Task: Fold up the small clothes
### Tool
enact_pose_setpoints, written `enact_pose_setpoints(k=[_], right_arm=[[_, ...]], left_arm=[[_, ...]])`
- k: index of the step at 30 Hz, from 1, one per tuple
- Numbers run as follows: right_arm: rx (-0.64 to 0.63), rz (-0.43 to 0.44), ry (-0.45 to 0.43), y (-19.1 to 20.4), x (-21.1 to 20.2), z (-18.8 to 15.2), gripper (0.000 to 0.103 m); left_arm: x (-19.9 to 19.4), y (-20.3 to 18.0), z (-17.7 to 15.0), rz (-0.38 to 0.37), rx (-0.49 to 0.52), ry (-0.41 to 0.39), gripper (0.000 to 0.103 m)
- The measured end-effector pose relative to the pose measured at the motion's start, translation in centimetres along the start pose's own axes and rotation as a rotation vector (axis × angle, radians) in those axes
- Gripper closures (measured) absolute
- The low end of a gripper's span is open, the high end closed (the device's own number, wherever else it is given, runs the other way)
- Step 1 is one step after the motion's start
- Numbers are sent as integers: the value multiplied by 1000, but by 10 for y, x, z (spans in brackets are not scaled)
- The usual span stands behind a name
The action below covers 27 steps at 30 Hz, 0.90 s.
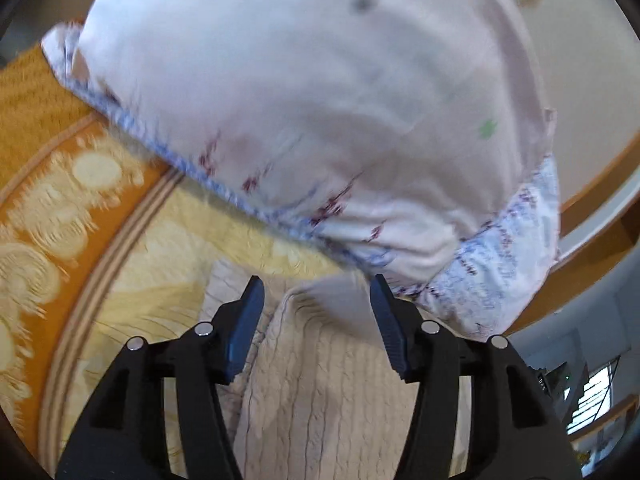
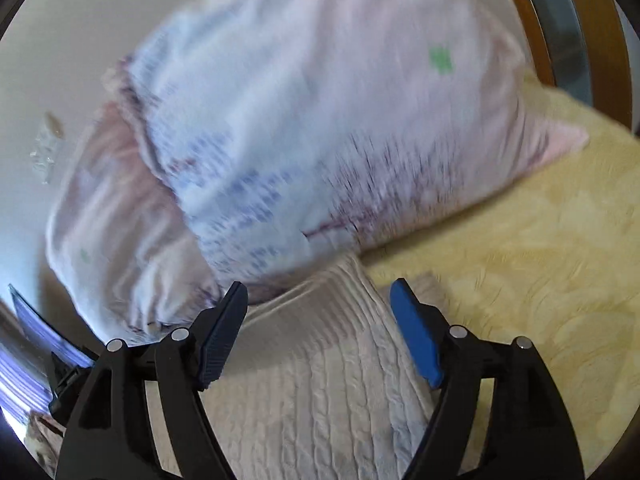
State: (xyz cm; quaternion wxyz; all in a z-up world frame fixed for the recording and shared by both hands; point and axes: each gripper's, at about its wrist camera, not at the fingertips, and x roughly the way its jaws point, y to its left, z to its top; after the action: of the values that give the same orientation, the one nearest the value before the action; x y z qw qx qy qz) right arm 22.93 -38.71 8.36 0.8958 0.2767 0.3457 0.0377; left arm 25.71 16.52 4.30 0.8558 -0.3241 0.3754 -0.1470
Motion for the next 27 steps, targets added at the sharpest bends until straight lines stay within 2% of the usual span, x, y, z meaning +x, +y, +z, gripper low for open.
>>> enact_pose_setpoints(k=[1,3,8,11,17,23,25,27], right_arm=[[-13,-4,-9,0,-6,-1,29],[-51,-20,-10,-4,-22,-7,41],[-124,-55,82,-20,-35,-33,60],[-142,-65,139,-26,-32,-51,63],[-162,-74,189,-31,-29,-70,71],[-216,-98,188,-29,-28,-77,77],[-230,-104,187,-29,-27,-79,90],[-239,-97,178,-27,-29,-81,91]], left_arm=[[-6,0,0,3,13,-4,49],[-20,-3,-3,15,62,-8,49],[-38,-4,-25,58,160,29,53],[-43,0,-43,90,204,53,54],[-34,4,-66,137,240,103,60],[-26,7,-80,177,263,129,70],[-23,7,-81,179,267,138,83],[-21,8,-82,182,267,155,92]])
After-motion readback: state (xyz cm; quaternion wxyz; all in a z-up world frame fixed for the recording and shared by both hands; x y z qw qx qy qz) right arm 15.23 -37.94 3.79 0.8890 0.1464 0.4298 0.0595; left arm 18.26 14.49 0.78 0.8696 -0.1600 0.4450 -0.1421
